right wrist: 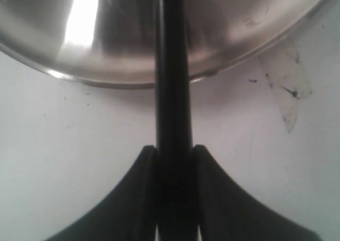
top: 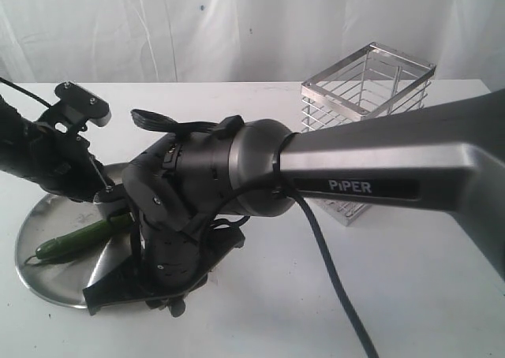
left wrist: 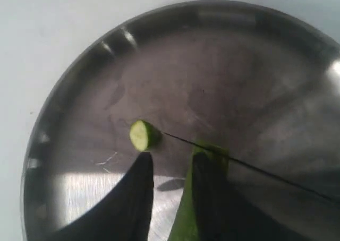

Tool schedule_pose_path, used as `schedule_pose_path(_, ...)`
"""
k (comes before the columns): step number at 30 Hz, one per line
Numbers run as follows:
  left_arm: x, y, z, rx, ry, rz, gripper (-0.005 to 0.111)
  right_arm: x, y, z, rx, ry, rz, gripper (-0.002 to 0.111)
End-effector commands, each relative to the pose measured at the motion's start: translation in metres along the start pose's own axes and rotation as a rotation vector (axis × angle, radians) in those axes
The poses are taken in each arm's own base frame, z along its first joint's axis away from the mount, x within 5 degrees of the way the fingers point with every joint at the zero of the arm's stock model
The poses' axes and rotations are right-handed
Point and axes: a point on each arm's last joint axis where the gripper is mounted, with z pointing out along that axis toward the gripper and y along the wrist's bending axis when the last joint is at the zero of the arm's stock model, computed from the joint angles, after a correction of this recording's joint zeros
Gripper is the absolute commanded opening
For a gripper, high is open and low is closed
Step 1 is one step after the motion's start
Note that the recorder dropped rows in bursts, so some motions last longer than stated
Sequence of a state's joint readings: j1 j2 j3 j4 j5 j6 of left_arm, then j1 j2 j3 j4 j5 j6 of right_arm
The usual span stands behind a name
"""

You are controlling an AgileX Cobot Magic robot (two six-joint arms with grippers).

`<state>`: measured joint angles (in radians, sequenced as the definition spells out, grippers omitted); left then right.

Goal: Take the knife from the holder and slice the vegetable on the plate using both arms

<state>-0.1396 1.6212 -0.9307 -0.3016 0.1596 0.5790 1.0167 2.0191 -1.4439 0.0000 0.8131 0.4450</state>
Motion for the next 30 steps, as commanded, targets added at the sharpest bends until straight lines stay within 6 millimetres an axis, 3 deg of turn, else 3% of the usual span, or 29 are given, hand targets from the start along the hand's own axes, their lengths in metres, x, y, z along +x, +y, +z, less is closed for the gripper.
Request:
schedule_pose_path(1,0.0,0.001,0.004,-0.01,-0.014,-0.101,0.031,0.0,0.001,0.0,-0.01,-0.009,0.002,0.0)
schedule_pose_path(16,0.008,0.0,0.03,0.007,0.018,-0.218,0.031,-0.001,0.001,0.0,-0.016,-0.02,0.002,0.0)
schedule_pose_path(30,0.007,0.001,0.03,0.0,0.012,-0.278,0.031,-0.001,0.001,0.0,-0.015,-0.018,0.002,0.0)
